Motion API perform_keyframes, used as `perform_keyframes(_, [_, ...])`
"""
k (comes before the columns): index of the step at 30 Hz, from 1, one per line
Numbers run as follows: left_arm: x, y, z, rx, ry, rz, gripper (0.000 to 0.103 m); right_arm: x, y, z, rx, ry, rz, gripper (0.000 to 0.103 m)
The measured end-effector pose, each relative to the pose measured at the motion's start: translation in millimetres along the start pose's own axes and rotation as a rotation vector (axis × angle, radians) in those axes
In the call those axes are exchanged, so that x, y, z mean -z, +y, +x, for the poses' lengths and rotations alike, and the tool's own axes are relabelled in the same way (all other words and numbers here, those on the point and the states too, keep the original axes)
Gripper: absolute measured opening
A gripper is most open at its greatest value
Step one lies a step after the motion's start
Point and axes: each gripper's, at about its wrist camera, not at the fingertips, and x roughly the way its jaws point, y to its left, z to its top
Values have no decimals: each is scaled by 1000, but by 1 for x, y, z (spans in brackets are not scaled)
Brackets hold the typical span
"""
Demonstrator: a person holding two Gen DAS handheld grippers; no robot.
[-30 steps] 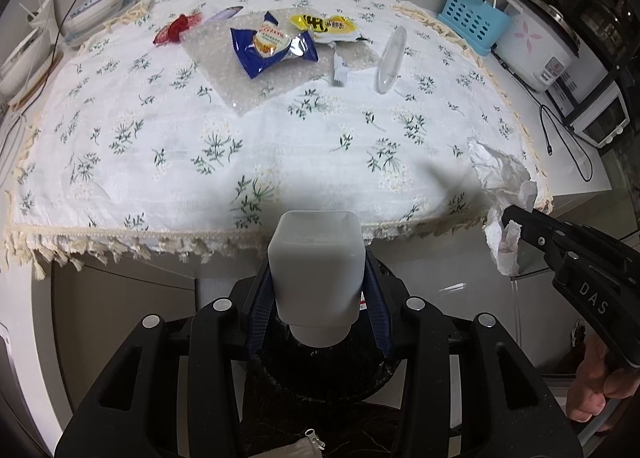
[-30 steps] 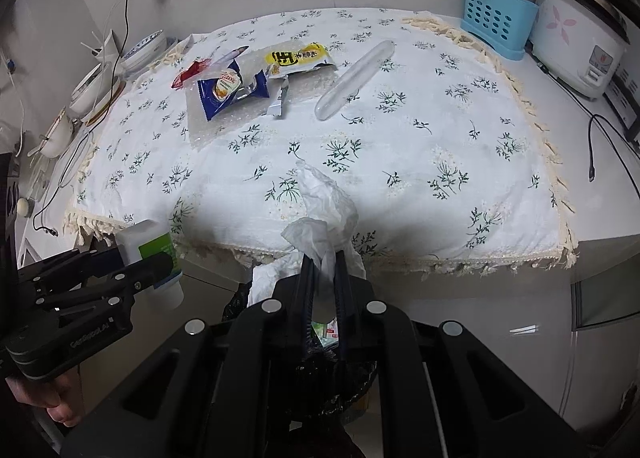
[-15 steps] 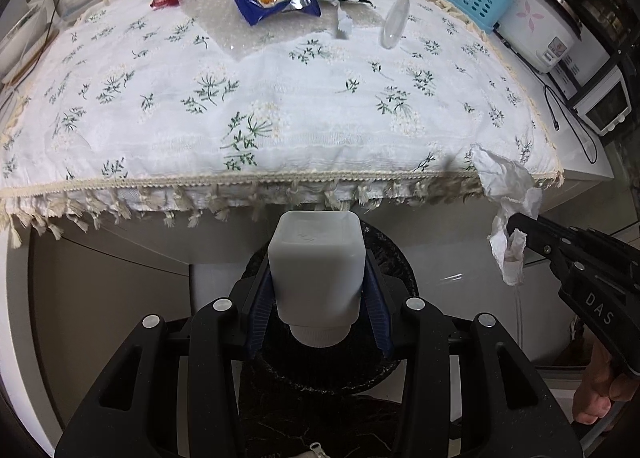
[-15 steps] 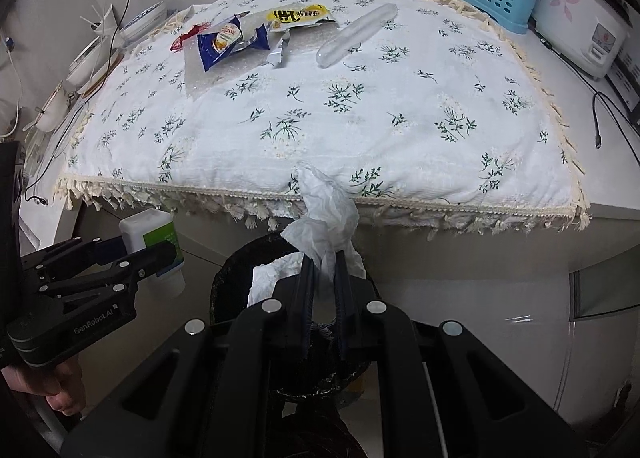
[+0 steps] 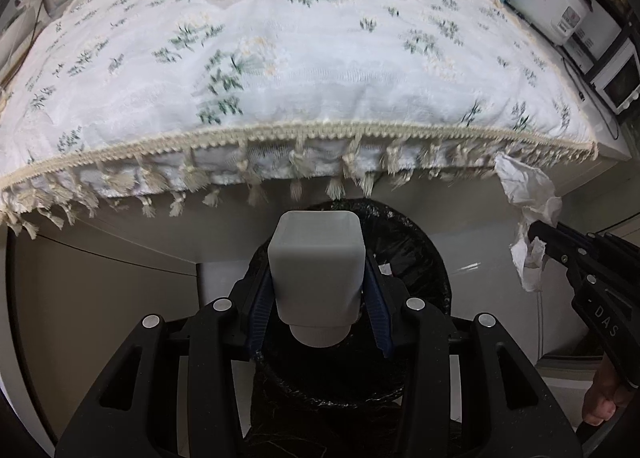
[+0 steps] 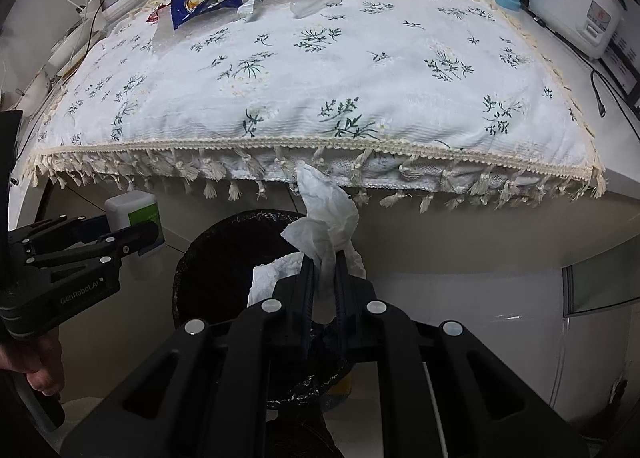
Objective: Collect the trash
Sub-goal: 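Open left tool over the bin to drop the pill bottle while right tool drops the tissue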
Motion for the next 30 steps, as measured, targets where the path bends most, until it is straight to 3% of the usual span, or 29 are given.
perform_keyframes(21, [16, -53, 67, 45, 97, 104, 41, 29, -33, 5, 48, 58, 66, 9])
perform_keyframes(28, [17, -59, 73, 60, 86, 109, 42, 34, -33, 8, 62, 70, 57, 9])
perform_keyframes(30, [16, -56, 68, 52, 64, 100, 48, 34, -30, 11, 62, 76, 59, 9])
